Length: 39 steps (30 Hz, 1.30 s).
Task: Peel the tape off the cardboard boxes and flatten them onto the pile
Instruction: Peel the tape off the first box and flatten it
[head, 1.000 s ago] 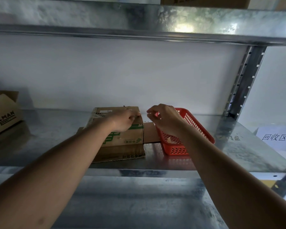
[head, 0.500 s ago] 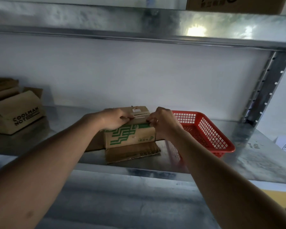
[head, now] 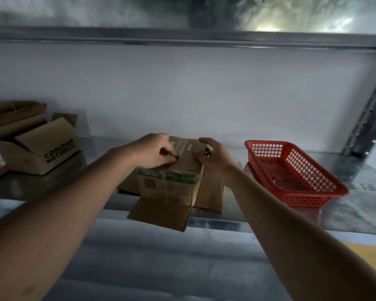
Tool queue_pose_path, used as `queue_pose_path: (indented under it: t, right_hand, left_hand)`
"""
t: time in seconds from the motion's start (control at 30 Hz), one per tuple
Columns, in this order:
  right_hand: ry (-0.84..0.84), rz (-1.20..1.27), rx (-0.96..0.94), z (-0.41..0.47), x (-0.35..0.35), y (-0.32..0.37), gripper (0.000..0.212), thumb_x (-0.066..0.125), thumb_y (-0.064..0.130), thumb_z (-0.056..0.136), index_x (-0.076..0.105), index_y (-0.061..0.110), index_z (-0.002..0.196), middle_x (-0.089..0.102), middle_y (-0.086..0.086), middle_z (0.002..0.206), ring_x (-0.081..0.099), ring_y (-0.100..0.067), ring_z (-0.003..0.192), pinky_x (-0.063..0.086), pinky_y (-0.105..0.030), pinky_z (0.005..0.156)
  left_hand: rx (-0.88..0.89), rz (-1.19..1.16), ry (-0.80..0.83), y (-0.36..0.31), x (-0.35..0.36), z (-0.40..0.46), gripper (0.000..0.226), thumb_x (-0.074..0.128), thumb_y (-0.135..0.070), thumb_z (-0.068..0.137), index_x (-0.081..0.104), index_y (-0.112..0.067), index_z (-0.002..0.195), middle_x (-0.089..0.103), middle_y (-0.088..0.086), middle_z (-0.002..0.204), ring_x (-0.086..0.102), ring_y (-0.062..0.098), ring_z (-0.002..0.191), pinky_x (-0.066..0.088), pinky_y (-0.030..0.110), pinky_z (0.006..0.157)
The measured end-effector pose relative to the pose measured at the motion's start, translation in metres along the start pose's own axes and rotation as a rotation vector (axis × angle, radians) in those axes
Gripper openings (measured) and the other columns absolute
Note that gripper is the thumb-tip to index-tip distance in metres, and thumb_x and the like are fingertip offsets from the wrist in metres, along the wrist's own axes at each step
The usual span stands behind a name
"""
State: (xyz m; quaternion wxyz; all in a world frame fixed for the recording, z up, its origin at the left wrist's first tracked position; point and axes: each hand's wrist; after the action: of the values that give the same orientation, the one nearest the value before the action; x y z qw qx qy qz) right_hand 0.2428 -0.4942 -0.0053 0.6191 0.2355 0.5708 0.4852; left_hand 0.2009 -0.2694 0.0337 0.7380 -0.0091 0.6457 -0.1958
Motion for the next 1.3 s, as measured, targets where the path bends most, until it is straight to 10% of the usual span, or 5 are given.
queue_pose_path:
  t: [0.23,0.73,0.87,1.1,1.3]
  right_hand:
    - [-0.266,-0.172,-0.129,-0.008,0.0,-0.006,0.016,0.074,0.04,0.092,0.079,0.025,0.092,0.069,0.006,0.101,0.065,-0.002,0.083,0.051,-0.017,0.069]
    - [0.116,0.238,0.243,-0.054,-0.045,0.033,0.023,0.088,0.0,0.075,0.08,0.001,0.097,0.078,-0.018,0.085,0.079,-0.027,0.079,0.062,-0.022,0.066]
    - [0.021,0.084,0.184,-0.052,-0.046,0.032,0.02,0.091,0.001,0.073,0.081,0.008,0.089,0.079,-0.01,0.077,0.079,-0.024,0.073,0.063,-0.024,0.066]
    - [-0.154,-0.314,-0.042,-0.042,-0.042,0.033,0.018,0.087,0.008,0.076,0.081,0.024,0.083,0.076,0.007,0.07,0.073,-0.007,0.065,0.061,-0.026,0.066]
    - [0.099,0.204,0.016,-0.043,-0.055,0.058,0.016,0.085,-0.003,0.078,0.08,0.01,0.086,0.079,-0.015,0.084,0.079,-0.026,0.082,0.065,-0.032,0.074]
  left_hand:
    - [-0.085,-0.212,0.105,0.013,0.007,-0.011,0.042,0.058,-0.054,0.101,0.057,-0.047,0.142,0.035,-0.01,0.164,0.039,0.017,0.144,0.036,0.034,0.105]
    - [-0.205,0.317,0.297,-0.059,-0.012,0.019,0.059,0.044,-0.066,0.102,0.034,-0.048,0.158,0.035,0.004,0.166,0.051,0.031,0.136,0.04,0.039,0.105]
    - [-0.044,0.124,0.204,-0.055,-0.012,0.014,0.041,0.051,-0.061,0.102,0.052,-0.055,0.142,0.046,0.001,0.144,0.056,0.022,0.113,0.044,0.039,0.092]
    - [0.092,-0.015,0.318,-0.032,0.007,0.013,0.036,0.034,-0.058,0.107,0.039,-0.074,0.14,0.012,-0.025,0.169,0.01,0.016,0.159,0.013,0.051,0.126]
    - [0.013,-0.064,0.268,-0.037,0.016,0.025,0.027,0.037,-0.051,0.109,0.059,-0.054,0.126,0.032,-0.007,0.167,0.027,0.025,0.154,0.024,0.058,0.122]
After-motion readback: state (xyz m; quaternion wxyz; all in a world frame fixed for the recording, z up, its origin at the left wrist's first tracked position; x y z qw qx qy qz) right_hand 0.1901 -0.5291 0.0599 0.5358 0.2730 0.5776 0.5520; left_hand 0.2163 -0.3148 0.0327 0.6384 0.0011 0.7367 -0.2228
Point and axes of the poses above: each hand's wrist, its own z-axis towards the middle knuckle, its own x-axis out of the palm, y = z × x
